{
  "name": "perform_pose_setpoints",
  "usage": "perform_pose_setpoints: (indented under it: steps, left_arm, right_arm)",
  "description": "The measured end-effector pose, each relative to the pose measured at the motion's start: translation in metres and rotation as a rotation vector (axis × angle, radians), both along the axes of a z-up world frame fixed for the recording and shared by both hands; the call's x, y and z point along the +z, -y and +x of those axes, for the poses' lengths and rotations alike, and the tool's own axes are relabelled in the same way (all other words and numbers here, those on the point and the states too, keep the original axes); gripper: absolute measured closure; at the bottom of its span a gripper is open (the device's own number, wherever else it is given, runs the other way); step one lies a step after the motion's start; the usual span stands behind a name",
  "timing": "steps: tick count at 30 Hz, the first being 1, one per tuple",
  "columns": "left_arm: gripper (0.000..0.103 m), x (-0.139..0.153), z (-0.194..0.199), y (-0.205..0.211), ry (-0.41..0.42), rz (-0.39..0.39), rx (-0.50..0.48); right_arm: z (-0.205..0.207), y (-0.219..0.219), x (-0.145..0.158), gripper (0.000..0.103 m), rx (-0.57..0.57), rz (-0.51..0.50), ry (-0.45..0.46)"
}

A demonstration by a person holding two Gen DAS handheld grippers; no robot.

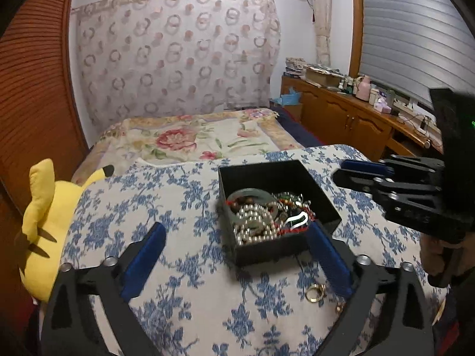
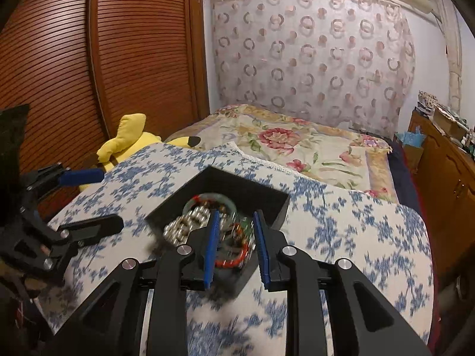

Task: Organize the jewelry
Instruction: 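Lower the pearls and pendant chain into the black box and open both tools, then withdraw both open tools toward the gold ring and gold earring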

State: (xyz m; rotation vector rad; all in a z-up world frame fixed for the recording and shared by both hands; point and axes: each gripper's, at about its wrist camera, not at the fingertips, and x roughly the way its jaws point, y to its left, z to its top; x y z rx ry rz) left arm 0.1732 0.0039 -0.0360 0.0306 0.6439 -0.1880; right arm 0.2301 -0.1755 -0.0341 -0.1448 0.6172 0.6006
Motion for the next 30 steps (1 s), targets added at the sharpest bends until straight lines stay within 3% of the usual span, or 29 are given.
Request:
perform_pose_setpoints:
  steps: [14, 30]
  left_arm:
    - [0.008, -0.026, -0.038, 0.001, -0.045, -0.015, -0.036]
    - [0.008, -0.053, -0.051, 0.002, -0.116, -0.004, -0.054]
  right_arm:
    - [-0.070, 0.010, -0.045, 0.072, 0.068, -0.050, -0.111]
    - [-0.085, -0.023, -0.085, 0.070, 0.162, -0.180, -0.192]
